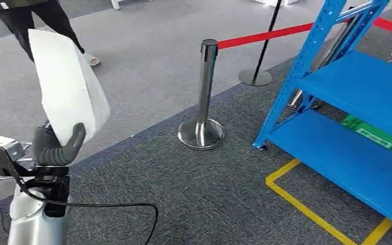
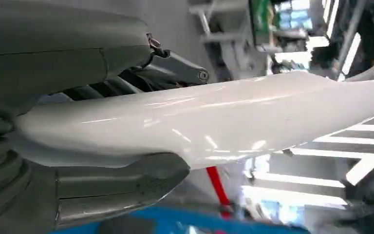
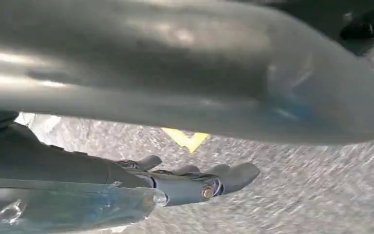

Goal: Take the parts from the cabinet and place them on the table.

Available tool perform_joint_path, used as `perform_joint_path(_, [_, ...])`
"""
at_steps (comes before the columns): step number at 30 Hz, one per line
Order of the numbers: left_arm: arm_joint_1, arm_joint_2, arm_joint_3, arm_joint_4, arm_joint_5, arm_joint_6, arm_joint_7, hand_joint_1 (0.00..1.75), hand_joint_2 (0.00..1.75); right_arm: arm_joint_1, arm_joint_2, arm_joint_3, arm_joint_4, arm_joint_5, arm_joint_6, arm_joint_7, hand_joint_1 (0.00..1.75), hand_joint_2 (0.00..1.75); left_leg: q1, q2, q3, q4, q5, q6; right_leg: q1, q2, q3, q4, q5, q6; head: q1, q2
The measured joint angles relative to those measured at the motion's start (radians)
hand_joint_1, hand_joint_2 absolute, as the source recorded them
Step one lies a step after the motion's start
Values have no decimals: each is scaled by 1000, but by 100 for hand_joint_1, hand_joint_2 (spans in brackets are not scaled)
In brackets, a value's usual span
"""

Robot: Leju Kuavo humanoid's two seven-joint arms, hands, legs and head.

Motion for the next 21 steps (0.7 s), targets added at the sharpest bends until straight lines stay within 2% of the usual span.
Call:
perform_joint_path(1, [7, 1, 0, 2, 16, -24, -15, 175, 175, 1, 0, -3, -7, 14, 17, -3, 0, 0, 2, -16, 2, 0, 1, -1, -2, 5, 37, -81, 47, -1, -2, 0])
perform_joint_path(2, [12, 2, 1, 4, 20, -39, -26, 175, 175, 2, 0, -7, -13, 28, 28, -6, 0, 0, 4, -30, 3, 1, 1, -5, -6, 22, 80, -171, 92, -1, -1, 0])
perform_joint_path(3, [16, 4, 1, 5, 30, -59, -40, 175, 175, 5, 0, -13, -19, 43, 38, -10, 0, 0, 5, -41, 0, 4, -1, -11, -15, 82, 112, -244, 113, 3, -1, 0])
perform_joint_path(4, [18, 6, 0, 5, 41, -81, -57, 175, 175, 5, 0, -24, -20, 59, 47, -20, 0, 0, 0, -55, -9, 16, -2, -17, -20, 99, 126, -272, 99, -1, -2, 0])
perform_joint_path(7, [35, 8, 2, 5, 43, -104, -94, 175, 175, 2, 1, -51, -24, 101, 57, -43, 0, 0, 10, -89, -19, 6, 11, -36, -8, 67, 124, -260, 101, -22, -3, 0])
perform_joint_path(8, [39, 11, 2, 4, 40, -104, -101, 175, 175, 1, 5, -59, -24, 109, 58, -49, 0, 0, 10, -90, -22, 8, 9, -41, -14, 52, 127, -267, 106, -30, -2, 0])
perform_joint_path(9, [41, 11, 3, 4, 40, -104, -106, 175, 175, -1, 4, -64, -27, 112, 59, -53, 0, 0, 3, -25, -28, 23, -4, -46, -13, 40, 129, -269, 108, -35, -7, 0])
perform_joint_path(10, [37, 12, 2, 4, 38, -105, -111, 175, 175, -1, 4, -73, -27, 117, 59, -57, 0, 0, 2, 17, -53, 76, -38, -51, -11, 26, 129, -270, 107, -42, -18, 0])
perform_joint_path(11, [36, 11, 1, 4, 36, -105, -116, 175, 175, -1, 4, -80, -27, 122, 60, -59, 0, 0, 3, 35, -90, 150, -77, -54, -9, 11, 129, -270, 105, -45, -16, 0])
perform_joint_path(12, [38, 12, 1, 4, 32, -105, -127, 175, 175, 0, 4, -88, -27, 128, 60, -61, 0, 0, 5, 43, -132, 237, -114, -57, -8, -7, 128, -270, 104, -47, -17, 0])
perform_joint_path(13, [41, 13, 1, 4, 27, -105, -141, 175, 175, -1, 4, -96, -27, 134, 60, -63, 0, 0, 6, 45, -168, 307, -136, -58, -7, -25, 128, -270, 103, -48, -17, 0])
perform_joint_path(14, [43, 14, 1, 4, 23, -104, -152, 175, 175, -2, 4, -103, -27, 139, 58, -66, 0, 0, 6, 45, -177, 322, -131, -59, -7, -39, 128, -270, 103, -48, -17, 0])
perform_joint_path(15, [44, 15, 1, 4, 20, -105, -158, 175, 175, -5, 5, -109, -26, 142, 57, -68, 0, 0, 6, 46, -162, 294, -103, -57, -7, -55, 129, -270, 101, -47, -16, 0])
perform_joint_path(16, [44, 16, 1, 3, 19, -104, -163, 175, 175, -9, 5, -114, -25, 144, 55, -70, 0, 0, 6, 50, -128, 231, -65, -55, -7, -67, 131, -270, 100, -46, -17, 0])
perform_joint_path(17, [44, 17, 1, 0, 17, -105, -167, 175, 175, -13, 6, -117, -24, 147, 54, -72, 0, 0, 5, 65, -80, 146, -26, -52, -7, -78, 134, -270, 98, -43, -16, 0])
perform_joint_path(18, [43, 17, 1, -4, 15, -105, -170, 175, 175, -16, 6, -120, -23, 152, 53, -73, 0, 0, 3, 101, -29, 61, 2, -47, -6, -89, 138, -270, 96, -40, -17, 0])
perform_joint_path(19, [39, 17, 1, -7, 14, -105, -174, 175, 175, -16, 6, -126, -23, 155, 52, -74, 0, 0, -7, 140, -4, 13, -6, -48, 4, -98, 138, -265, 90, -31, -18, 0])
perform_joint_path(20, [38, 17, 0, -8, 10, -105, -178, 175, 175, -17, 6, -132, -22, 159, 52, -76, 0, 0, -7, 123, -7, 12, -5, -33, 4, -110, 139, -268, 88, -26, -13, 0])
perform_joint_path(21, [41, 17, 2, -11, 8, -104, -183, 175, 175, -17, 6, -135, -22, 160, 52, -76, 0, 0, -8, 112, -11, 11, -5, -30, 4, -120, 142, -270, 88, -22, -13, 0])
